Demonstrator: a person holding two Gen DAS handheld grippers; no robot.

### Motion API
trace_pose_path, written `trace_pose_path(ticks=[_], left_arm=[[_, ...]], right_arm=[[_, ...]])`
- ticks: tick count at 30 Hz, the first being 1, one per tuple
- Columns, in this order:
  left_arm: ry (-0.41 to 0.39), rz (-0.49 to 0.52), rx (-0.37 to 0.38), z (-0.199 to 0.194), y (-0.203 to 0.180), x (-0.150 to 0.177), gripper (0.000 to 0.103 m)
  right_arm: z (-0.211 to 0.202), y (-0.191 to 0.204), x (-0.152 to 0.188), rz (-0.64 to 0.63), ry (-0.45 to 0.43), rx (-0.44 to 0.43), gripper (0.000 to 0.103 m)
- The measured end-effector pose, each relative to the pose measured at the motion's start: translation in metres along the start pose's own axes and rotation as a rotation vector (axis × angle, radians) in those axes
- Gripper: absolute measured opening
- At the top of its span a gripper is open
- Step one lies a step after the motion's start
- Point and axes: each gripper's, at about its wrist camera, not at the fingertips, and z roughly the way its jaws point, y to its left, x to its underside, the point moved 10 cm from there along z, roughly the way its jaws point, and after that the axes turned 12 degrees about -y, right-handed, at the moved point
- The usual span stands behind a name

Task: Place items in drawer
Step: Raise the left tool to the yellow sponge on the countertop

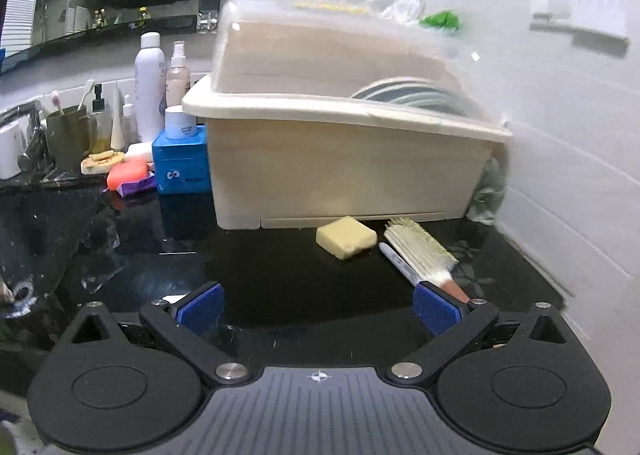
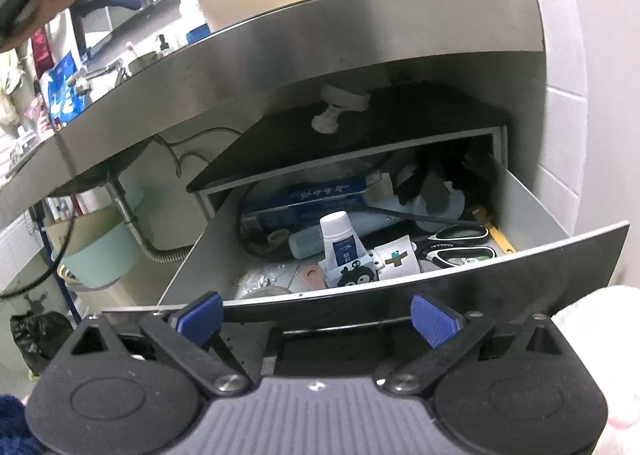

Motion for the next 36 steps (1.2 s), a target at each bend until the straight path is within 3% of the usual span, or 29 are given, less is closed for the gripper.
trace_pose_path(ticks=[5, 10, 18, 25, 36], left_arm=[[0.077, -0.057, -0.054, 0.045, -0.016, -0.007, 0.101], [0.099, -0.021, -0.136, 0.086, -0.024, -0.012, 0.098], [0.158, -0.151, -0.201, 0.139, -0.023, -0.005, 0.096], [0.149, -0.175, -0.303, 0.159, -0.015, 0.003, 0.091], [0.188, -0.194, -0.319, 0.184, -0.020, 0.011, 0.080]], right_arm=[[-0.001, -0.005, 0.000, 0.043, -0.008, -0.006, 0.101], [-0.003, -0.011, 0.001, 0.095, -0.014, -0.014, 0.101], [-0.004, -0.020, 0.001, 0.163, -0.024, -0.022, 0.101], [-0.005, -0.024, 0.001, 0.201, -0.029, -0.029, 0.101], [-0.005, -0.031, 0.002, 0.249, -0.027, -0.029, 0.101]])
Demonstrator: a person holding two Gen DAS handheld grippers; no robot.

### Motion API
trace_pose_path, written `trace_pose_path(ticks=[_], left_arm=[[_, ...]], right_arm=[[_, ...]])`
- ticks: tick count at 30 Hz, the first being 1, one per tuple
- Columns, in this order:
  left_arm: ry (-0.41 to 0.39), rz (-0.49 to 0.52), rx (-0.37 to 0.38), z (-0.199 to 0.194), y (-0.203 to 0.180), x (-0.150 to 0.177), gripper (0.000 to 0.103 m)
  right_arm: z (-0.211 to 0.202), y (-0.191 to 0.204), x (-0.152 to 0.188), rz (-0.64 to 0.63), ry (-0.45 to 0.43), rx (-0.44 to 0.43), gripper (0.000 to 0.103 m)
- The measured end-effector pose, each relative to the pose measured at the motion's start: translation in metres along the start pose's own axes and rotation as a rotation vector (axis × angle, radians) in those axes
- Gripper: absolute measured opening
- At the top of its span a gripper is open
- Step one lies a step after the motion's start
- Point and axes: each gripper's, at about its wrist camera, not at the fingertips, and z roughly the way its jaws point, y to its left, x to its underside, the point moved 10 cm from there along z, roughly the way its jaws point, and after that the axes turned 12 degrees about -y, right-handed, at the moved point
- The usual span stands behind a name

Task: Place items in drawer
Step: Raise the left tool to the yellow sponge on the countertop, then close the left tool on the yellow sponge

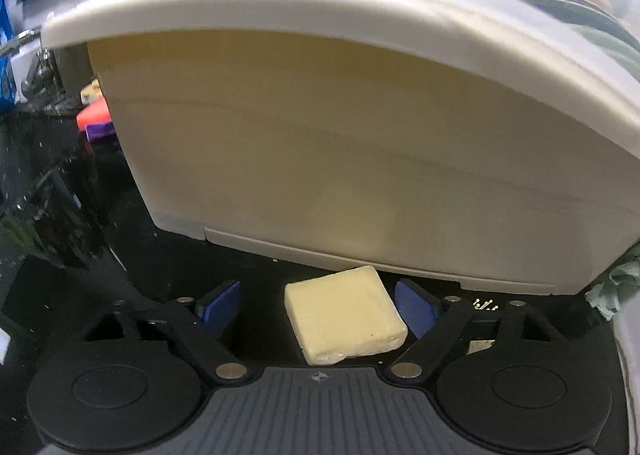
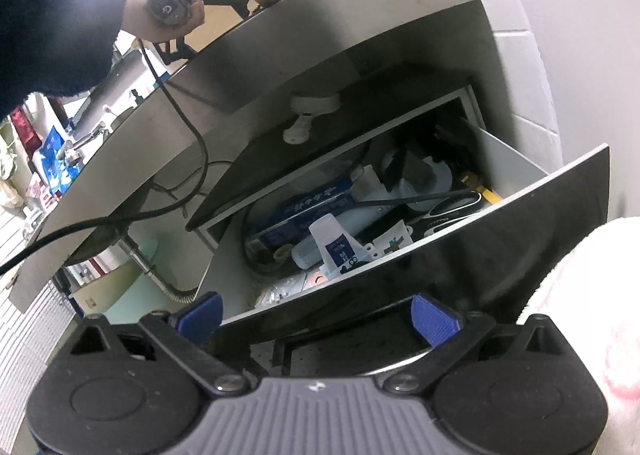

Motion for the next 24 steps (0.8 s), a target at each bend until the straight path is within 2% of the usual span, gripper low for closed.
trace_pose_path(ticks=[4, 6, 12, 24], left_arm=[[-0.007, 0.026, 0.007, -0.001, -0.005, 0.000, 0.073], [-0.003, 0.057, 0.031, -0.003, -0.011, -0.001, 0.062], [0.020, 0.118, 0.072, -0.009, -0.006, -0.001, 0.061], [0.080, 0.281, 0.258, -0.040, 0.023, 0.008, 0.060]], right_arm=[[0.000, -0.002, 0.001, 0.008, 0.003, 0.003, 0.101], [0.000, -0.003, 0.001, 0.015, 0.006, 0.006, 0.101], [0.001, -0.003, 0.002, 0.014, 0.013, 0.011, 0.101], [0.004, -0.001, 0.005, -0.004, 0.035, 0.022, 0.101]])
